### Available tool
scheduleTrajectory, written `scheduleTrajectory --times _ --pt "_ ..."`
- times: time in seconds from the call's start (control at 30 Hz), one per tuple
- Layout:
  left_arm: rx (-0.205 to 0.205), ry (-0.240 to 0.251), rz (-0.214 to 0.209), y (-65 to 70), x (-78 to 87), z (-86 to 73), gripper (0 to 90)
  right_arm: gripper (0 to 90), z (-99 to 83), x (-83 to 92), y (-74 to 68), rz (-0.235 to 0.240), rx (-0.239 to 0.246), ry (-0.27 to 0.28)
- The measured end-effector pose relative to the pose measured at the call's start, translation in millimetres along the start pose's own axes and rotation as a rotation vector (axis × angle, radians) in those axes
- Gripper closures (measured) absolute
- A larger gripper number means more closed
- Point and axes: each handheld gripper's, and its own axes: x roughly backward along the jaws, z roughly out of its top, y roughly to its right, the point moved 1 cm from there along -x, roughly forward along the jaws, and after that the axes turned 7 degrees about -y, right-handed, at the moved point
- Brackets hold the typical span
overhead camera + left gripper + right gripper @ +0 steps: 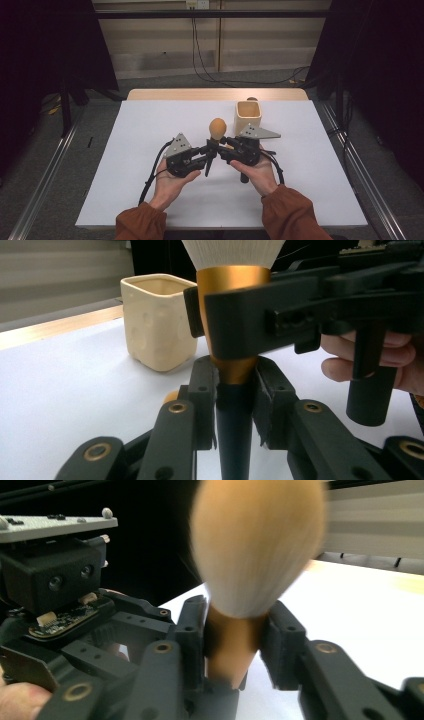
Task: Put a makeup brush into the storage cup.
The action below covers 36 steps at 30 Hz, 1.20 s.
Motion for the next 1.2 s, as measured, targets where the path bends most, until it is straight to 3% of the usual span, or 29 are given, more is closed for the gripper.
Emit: scheduleTrajectory --times 0.27,0.53,0.67,1.03,1.2 --pt "-0.001 -0.008 -0.007 0.0 -2.4 -1.3 72.6 66.9 -1.5 0.1 0.9 0.000 0.006 -0.017" --pt "0.008 -0.012 -0.014 -0.4 -3.2 -1.3 72.1 67.1 -1.3 2.2 -1.7 -0.013 0.049 -0.003" --pt "0.025 -0.026 -0.011 -1.8 -4.6 -3.1 68.4 67.2 0.4 3.2 -3.6 -0.010 0.066 0.006" --pt "0.010 -0.056 0.015 -1.3 -4.6 -6.8 57.7 67.1 2.5 7.1 -1.8 -0.010 0.085 0.014" --pt "0.014 -0.054 0.037 -3.1 -2.9 -9.2 47.1 67.1 2.9 9.3 -0.6 -0.014 0.085 0.012"
